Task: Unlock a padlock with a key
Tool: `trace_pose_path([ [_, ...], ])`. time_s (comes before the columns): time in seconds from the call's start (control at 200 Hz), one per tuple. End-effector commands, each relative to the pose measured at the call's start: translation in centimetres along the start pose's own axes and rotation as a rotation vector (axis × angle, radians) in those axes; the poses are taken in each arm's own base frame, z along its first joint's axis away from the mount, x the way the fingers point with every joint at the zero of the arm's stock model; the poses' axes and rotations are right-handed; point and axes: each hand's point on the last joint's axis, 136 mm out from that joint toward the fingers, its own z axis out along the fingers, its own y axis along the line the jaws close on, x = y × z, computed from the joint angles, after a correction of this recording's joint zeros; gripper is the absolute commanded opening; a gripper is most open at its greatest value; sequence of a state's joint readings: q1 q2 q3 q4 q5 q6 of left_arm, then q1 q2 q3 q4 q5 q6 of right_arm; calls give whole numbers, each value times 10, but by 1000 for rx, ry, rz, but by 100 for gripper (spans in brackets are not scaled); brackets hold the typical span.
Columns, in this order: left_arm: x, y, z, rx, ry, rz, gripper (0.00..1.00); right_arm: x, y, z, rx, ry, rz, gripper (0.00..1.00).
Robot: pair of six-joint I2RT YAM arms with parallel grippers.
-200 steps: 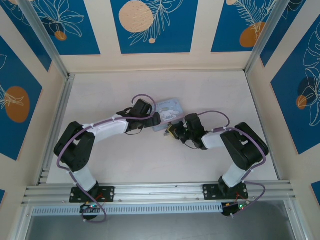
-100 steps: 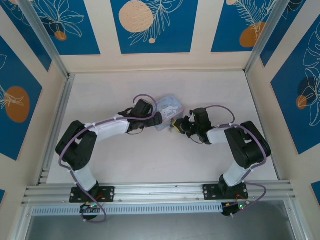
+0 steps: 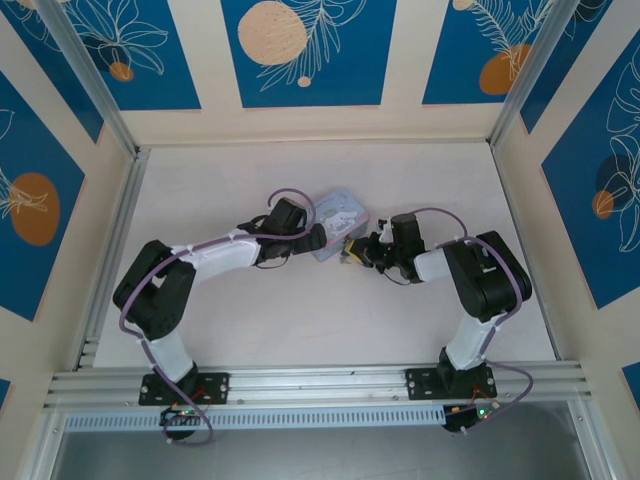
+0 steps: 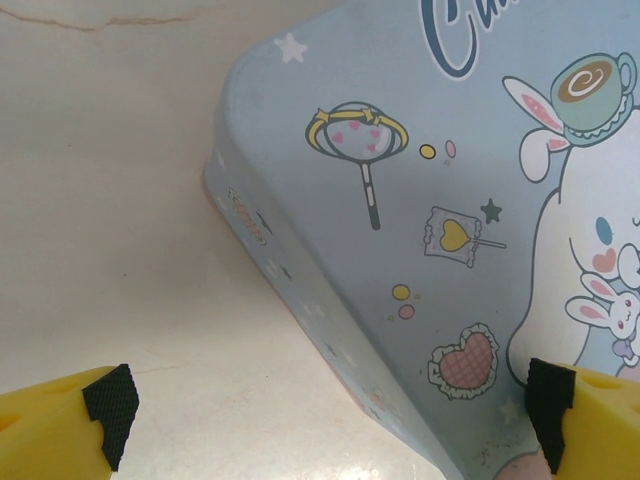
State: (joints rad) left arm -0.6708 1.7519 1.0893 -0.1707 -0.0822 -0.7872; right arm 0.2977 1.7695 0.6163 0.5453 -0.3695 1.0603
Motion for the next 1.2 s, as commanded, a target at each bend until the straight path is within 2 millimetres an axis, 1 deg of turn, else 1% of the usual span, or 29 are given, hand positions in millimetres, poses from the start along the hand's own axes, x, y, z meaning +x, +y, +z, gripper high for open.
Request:
trace_pose_path([
  [0.0,51,53,13,-204,174,39,100,-8,-29,-2,72,-38,51,0],
  [0.12,52,54,13,-206,177,40,100,-11,-30,-3,74,-48,58,0],
  [0.2,52,54,14,-209,180,39,100,-17,-30,-4,76,-64,63,0],
  [0.465,56,56,16,-217,194,35,99,-41,-32,-7,56,-140,89,0],
  [0.635,59,58,18,-222,205,33,99,-56,-23,-5,17,-153,67,0],
  [0.82,61,59,21,-224,215,31,99,-73,-17,-8,46,-137,-4,0],
  [0.95,61,58,21,-222,217,27,98,-78,-19,-10,95,-105,-55,0],
  [1.04,61,58,22,-222,218,27,98,-81,-23,-14,111,-106,-58,0],
  [1.12,61,58,22,-219,219,25,98,-81,-25,-18,106,-113,-39,0],
  [1.195,59,55,21,-213,215,28,99,-75,-26,-21,96,-114,-18,0],
])
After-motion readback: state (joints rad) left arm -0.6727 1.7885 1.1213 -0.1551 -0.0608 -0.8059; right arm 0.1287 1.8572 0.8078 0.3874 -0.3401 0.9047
